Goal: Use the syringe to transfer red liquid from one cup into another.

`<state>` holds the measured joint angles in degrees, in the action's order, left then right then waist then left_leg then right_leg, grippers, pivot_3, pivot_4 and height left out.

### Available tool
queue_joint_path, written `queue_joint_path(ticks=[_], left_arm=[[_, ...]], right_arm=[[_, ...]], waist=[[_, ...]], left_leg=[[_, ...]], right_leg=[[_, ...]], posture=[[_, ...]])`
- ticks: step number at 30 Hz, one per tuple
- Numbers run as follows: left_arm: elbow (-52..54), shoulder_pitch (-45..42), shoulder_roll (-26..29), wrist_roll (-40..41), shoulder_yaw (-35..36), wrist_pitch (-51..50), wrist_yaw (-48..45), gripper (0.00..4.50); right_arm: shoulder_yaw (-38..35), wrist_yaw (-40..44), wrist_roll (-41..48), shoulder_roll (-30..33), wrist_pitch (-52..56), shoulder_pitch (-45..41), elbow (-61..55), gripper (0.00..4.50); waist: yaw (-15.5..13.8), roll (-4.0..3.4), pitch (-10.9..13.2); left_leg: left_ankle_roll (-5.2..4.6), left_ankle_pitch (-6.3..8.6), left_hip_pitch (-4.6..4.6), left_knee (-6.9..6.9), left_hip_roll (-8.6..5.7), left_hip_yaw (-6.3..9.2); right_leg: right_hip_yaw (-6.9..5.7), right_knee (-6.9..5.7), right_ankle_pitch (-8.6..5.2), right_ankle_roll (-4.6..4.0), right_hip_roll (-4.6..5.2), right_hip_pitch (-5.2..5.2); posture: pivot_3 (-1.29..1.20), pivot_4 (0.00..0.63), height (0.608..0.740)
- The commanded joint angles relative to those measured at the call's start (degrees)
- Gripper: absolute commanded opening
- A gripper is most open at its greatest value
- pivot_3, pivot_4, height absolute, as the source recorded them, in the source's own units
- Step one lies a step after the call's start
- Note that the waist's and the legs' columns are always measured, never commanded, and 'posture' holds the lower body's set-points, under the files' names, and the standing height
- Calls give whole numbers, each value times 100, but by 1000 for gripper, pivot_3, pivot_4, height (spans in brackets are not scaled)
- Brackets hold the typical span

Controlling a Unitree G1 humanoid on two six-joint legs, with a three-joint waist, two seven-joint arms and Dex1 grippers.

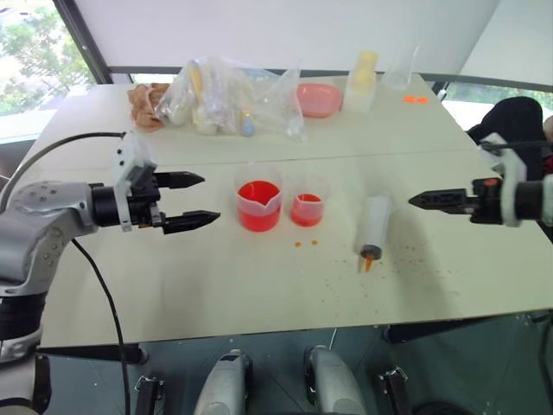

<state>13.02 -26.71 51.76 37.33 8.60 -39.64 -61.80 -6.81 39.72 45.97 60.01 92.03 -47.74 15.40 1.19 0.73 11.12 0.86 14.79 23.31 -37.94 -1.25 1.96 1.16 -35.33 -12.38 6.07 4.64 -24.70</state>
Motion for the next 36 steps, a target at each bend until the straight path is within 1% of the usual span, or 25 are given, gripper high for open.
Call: queue_joint_path(ticks=[1, 4, 7, 11, 15, 18, 20, 22, 23, 24, 25, 26, 29, 32, 34, 36], left_arm=[[-14, -79, -67, -57, 36, 199, 13, 4500], [12, 38, -261, -90, 23, 297, 131, 4500], [76, 175, -442, -106, 29, 367, 263, 4500], [307, 462, -601, -115, 65, 412, 482, 4500], [523, 742, -658, -134, 157, 449, 672, 4500], [567, 784, -782, -126, 167, 489, 821, 4500], [583, 829, -832, -182, 101, 544, 878, 4500], [596, 862, -845, -214, 64, 581, 908, 4500], [601, 869, -844, -215, 66, 587, 918, 4500], [604, 872, -839, -210, 71, 589, 924, 4500], [590, 874, -827, -206, 79, 599, 920, 4500], [583, 871, -817, -207, 75, 605, 923, 4500], [536, 833, -793, -221, 58, 621, 916, 4500], [350, 712, -715, -194, 142, 620, 840, 4500], [118, 553, -652, -25, 325, 533, 777, 4500], [-238, 313, -574, 98, 474, 480, 661, 4500]], right_arm=[[667, -248, 68, -172, 47, -599, 574, 4478], [1136, -480, -16, -536, 47, -1106, 1137, 4478], [1419, -667, -199, -907, 47, -1443, 1586, 4478], [1662, -853, -798, -1435, 14, -1696, 2066, 4478], [2138, -781, -1400, -1667, -221, -1671, 2315, 4478], [2250, -700, -1746, -1914, -542, -1572, 2676, 4478], [2233, -642, -1955, -2095, -847, -1658, 2907, 3952], [2170, -661, -2196, -2237, -1122, -1754, 3154, 3120], [2137, -662, -2293, -2282, -1190, -1787, 3253, 2515], [2120, -633, -2371, -2312, -1220, -1811, 3320, 2005], [2115, -610, -2440, -2340, -1233, -1827, 3359, 1654], [2054, -615, -2475, -2363, -1195, -1816, 3389, 1470], [2012, -528, -2560, -2362, -1147, -1703, 3255, 1466], [1846, -95, -2378, -2163, -1292, -1680, 2604, 1466], [1584, 339, -2191, -1966, -1866, -1777, 1729, 1466], [1678, 1034, -2249, -1525, -2887, -1693, 352, 1466]], waist=[[-8, 0, 0], [-20, -1, 1], [-19, 0, 1], [-27, 0, 0], [-32, 1, -1], [-44, 28, -17], [-17, 61, -37], [-2, 79, -48], [10, 80, -48], [19, 79, -48], [26, 80, -48], [27, 80, -49], [17, 80, -49], [9, 76, -46], [2, 59, -34], [-1, 8, -3]], left_leg=[[0, 0, 1, 0, -1, 0], [-2, 1, 5, 0, -2, -1], [-2, 1, 7, 0, -4, -2], [-3, 2, 7, 0, -6, 0], [-3, 2, 6, 0, -8, -1], [-3, 2, 1, -3, -12, 4], [-3, 2, -17, -4, -13, 3], [-3, 2, -33, -4, -12, 0], [-3, 2, -36, -4, -12, 0], [-3, 2, -42, -4, -11, -5], [-3, 2, -47, -4, -11, -7], [-3, 2, -54, -4, -9, -7], [-3, 2, -62, -3, -7, -7], [-3, 2, -72, -3, -6, -7], [-3, 2, -69, -3, -6, -8], [-3, 1, -37, -7, -9, -11]], right_leg=[[0, 0, 0, 0, -2, 0], [0, 1, 7, 13, -1, -3], [1, 3, 12, 22, 0, -4], [0, 2, 16, 28, 0, -4], [2, 0, 17, 31, 0, -5], [-1, 2, 18, 31, 0, 6], [-1, 7, 17, 29, -1, 25], [0, 10, 16, 14, -1, 41], [0, 10, 17, 10, -2, 43], [4, 10, 20, 7, -3, 46], [7, 8, 21, 8, -4, 47], [7, 6, 21, 8, -8, 53], [8, 6, 21, 7, -9, 63], [8, 8, 20, 6, -8, 72], [9, 8, 20, 7, -8, 69], [13, 0, 28, 21, -7, 32]], posture=[[0, 150, 740], [0, 150, 740], [0, 150, 740], [0, 150, 740], [0, 150, 740], [0, 150, 740], [0, 150, 740], [0, 150, 740], [0, 150, 740], [0, 150, 740], [0, 150, 740], [0, 150, 740], [0, 150, 740], [0, 150, 740], [0, 150, 740], [0, 150, 740]])
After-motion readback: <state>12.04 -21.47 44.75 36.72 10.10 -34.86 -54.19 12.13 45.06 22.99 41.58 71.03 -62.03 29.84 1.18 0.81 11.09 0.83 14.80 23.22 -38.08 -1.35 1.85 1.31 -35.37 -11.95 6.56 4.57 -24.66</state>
